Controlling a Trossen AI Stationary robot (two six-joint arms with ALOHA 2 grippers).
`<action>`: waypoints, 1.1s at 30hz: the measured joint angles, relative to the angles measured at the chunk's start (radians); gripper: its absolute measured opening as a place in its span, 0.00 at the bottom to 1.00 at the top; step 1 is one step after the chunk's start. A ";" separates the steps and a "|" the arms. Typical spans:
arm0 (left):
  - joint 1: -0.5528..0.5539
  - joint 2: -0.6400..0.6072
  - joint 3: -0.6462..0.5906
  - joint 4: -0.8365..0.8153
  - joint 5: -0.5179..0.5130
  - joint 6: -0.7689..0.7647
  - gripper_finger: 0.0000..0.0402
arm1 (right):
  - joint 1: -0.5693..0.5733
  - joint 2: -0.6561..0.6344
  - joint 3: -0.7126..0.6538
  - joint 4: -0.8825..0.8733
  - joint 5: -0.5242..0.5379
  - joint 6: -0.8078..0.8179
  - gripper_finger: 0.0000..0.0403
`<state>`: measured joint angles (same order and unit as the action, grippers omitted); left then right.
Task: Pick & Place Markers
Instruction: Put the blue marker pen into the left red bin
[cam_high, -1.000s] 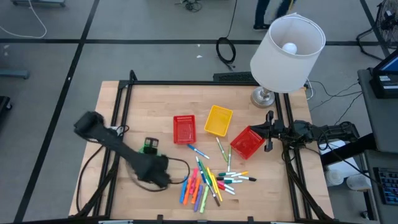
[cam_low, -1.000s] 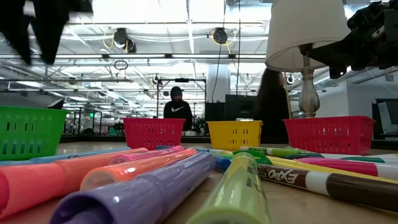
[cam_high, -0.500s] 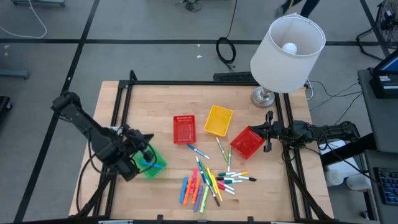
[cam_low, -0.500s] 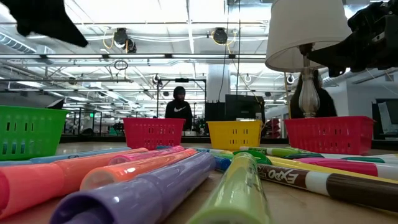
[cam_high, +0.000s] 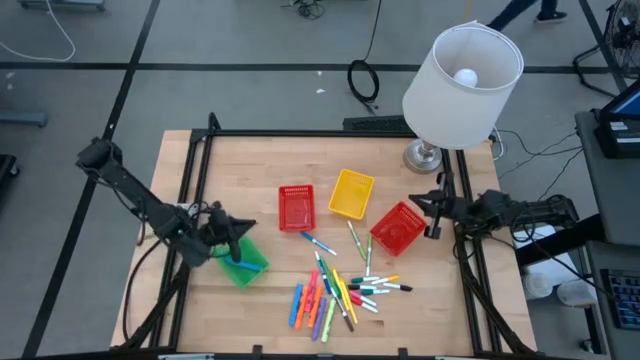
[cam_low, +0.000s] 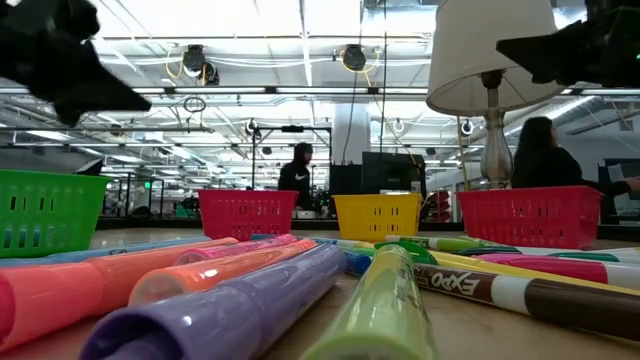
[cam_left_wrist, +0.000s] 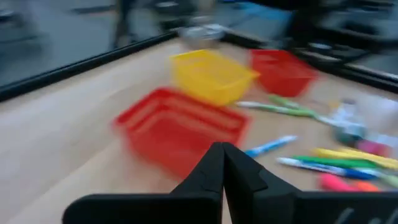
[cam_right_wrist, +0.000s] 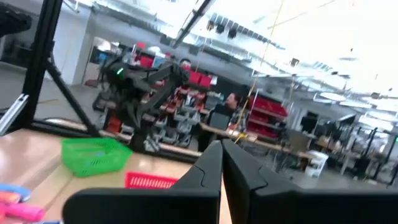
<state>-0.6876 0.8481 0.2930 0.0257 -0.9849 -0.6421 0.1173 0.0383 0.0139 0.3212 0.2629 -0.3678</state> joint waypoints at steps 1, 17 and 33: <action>0.020 -0.005 -0.013 0.104 0.078 0.134 0.01 | 0.000 0.003 0.000 -0.008 -0.002 0.010 0.00; 0.256 -0.126 -0.023 0.176 0.768 0.661 0.01 | 0.000 0.177 0.004 0.170 -0.098 0.323 0.00; 0.203 -0.411 -0.274 0.440 0.504 0.742 0.01 | 0.111 0.652 0.275 0.142 0.024 0.410 0.00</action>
<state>-0.4846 0.4367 0.0189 0.4658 -0.4808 0.1000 0.2283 0.6899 0.2891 0.4632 0.2873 0.0422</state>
